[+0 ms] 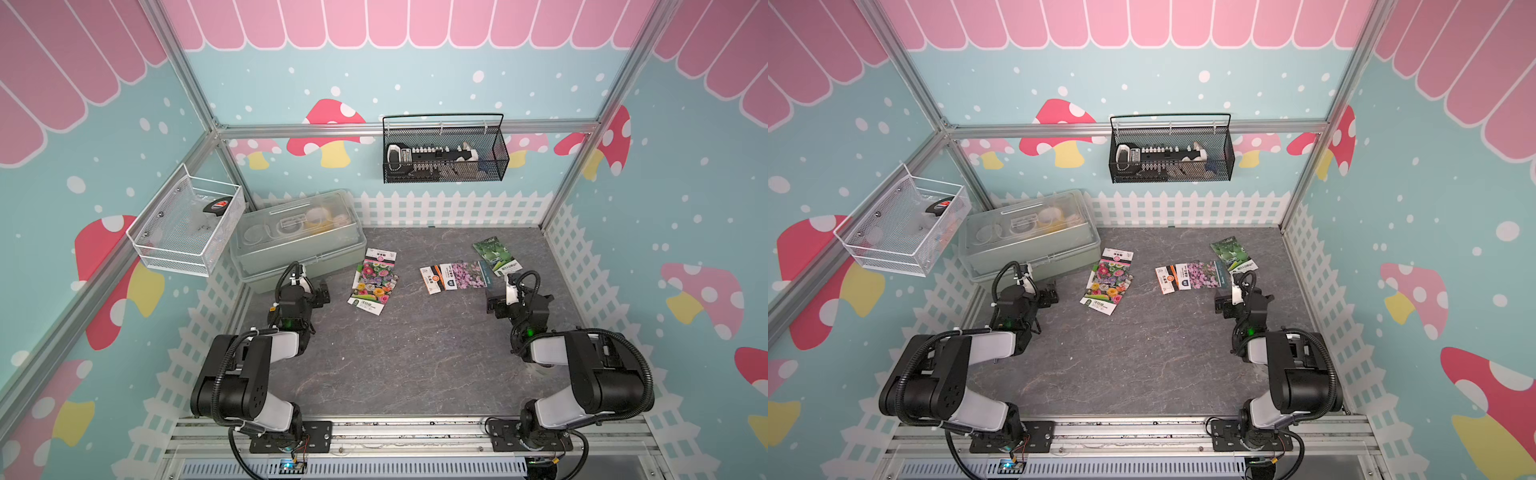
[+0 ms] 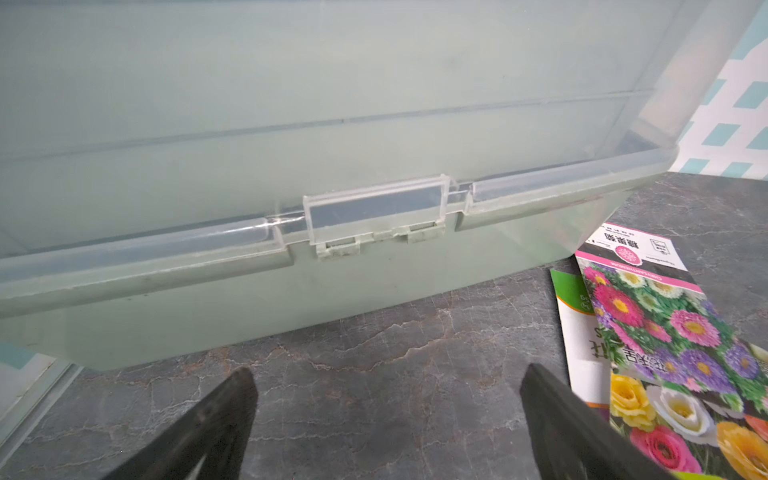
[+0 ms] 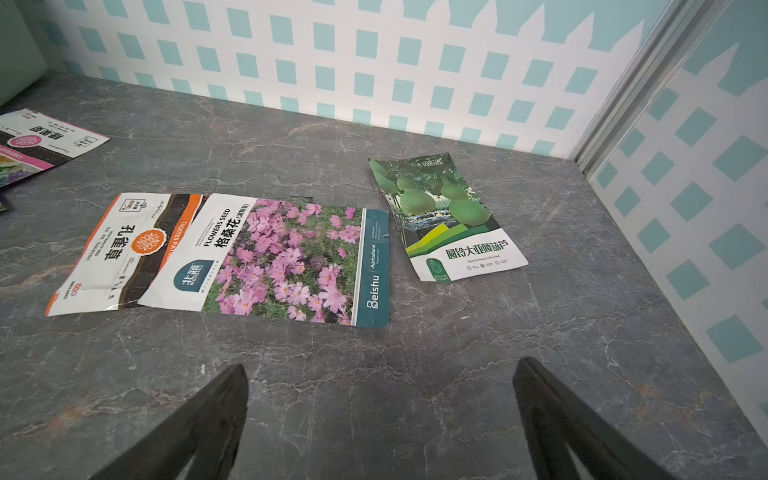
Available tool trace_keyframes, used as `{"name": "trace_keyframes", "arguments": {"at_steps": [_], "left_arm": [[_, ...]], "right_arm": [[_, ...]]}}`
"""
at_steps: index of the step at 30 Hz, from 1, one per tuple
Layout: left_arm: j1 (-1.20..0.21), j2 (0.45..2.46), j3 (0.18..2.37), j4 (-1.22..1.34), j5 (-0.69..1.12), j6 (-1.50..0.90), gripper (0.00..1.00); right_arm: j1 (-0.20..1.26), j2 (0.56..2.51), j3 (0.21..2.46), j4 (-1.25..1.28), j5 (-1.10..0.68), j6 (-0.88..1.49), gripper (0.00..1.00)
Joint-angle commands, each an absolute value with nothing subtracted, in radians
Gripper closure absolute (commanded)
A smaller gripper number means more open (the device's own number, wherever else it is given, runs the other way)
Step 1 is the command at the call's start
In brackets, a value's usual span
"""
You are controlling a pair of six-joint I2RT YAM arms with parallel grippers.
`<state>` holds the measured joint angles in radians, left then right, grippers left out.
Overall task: Arrange the seed packets in a row
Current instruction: Pick up the seed packet from the center of the board.
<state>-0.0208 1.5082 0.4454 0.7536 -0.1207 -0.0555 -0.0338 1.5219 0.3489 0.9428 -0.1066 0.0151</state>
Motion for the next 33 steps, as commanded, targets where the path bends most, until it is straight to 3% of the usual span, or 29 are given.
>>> {"name": "trace_keyframes", "arguments": {"at_steps": [1,33], "left_arm": [[-0.021,1.516,0.430,0.790,-0.109,-0.040,0.01],[-0.038,1.505,0.434,0.779,-0.153,-0.030,0.01]], "right_arm": [[-0.037,1.521,0.336,0.965,-0.120,-0.006,0.01],[-0.038,1.513,0.345,0.948,-0.113,0.002,0.01]]}}
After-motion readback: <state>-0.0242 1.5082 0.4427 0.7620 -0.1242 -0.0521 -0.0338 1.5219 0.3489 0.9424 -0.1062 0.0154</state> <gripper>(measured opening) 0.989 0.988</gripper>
